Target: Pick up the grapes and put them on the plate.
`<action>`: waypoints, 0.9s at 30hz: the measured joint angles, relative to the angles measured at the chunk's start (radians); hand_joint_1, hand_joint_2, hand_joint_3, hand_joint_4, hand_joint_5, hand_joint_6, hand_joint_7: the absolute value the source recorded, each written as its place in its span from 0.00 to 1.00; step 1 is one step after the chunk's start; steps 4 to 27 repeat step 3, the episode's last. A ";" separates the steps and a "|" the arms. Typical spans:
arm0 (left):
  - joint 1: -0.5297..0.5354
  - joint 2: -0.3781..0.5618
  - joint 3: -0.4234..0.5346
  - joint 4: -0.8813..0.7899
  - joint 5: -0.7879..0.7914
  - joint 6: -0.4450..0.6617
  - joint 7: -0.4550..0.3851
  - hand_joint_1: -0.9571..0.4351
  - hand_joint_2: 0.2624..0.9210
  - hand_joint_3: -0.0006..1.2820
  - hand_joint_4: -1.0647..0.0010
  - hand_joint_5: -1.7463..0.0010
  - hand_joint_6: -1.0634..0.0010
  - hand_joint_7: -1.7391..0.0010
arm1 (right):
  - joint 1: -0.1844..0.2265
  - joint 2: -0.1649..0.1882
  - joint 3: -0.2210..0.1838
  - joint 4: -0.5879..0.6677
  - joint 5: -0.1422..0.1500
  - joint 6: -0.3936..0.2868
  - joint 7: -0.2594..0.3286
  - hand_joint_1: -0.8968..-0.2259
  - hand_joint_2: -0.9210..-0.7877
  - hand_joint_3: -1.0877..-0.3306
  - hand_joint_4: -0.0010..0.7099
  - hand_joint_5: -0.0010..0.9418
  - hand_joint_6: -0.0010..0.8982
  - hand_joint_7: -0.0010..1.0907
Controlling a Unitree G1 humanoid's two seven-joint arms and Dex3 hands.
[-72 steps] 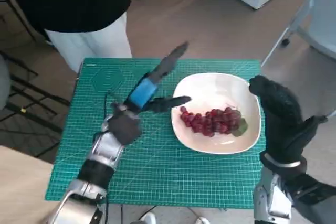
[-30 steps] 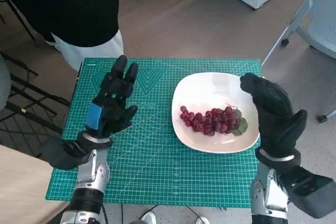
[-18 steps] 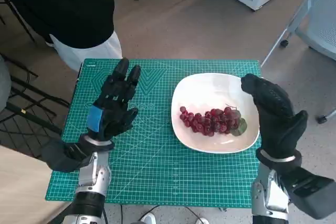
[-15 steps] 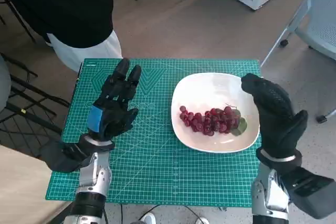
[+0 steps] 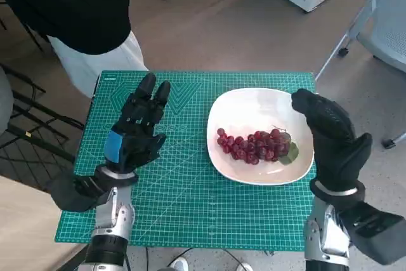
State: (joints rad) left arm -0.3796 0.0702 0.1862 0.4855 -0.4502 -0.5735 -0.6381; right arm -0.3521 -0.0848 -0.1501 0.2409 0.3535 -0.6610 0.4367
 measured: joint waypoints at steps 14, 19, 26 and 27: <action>0.002 0.000 0.000 0.000 0.000 0.000 0.000 0.30 1.00 0.26 0.82 0.99 0.75 0.99 | 0.000 0.000 0.001 0.001 -0.002 0.000 0.000 0.66 0.00 0.76 0.53 0.01 0.24 0.30; 0.002 0.000 0.000 0.000 0.000 0.000 0.000 0.30 1.00 0.26 0.82 0.99 0.75 0.99 | 0.000 0.000 0.001 0.001 -0.002 0.000 0.000 0.66 0.00 0.76 0.53 0.01 0.24 0.30; 0.002 0.000 0.000 0.000 0.000 0.000 0.000 0.30 1.00 0.26 0.82 0.99 0.75 0.99 | 0.000 0.000 0.001 0.001 -0.002 0.000 0.000 0.66 0.00 0.76 0.53 0.01 0.24 0.30; 0.002 0.000 0.000 0.000 0.000 0.000 0.000 0.30 1.00 0.26 0.82 0.99 0.75 0.99 | 0.000 0.000 0.001 0.001 -0.002 0.000 0.000 0.66 0.00 0.76 0.53 0.01 0.24 0.30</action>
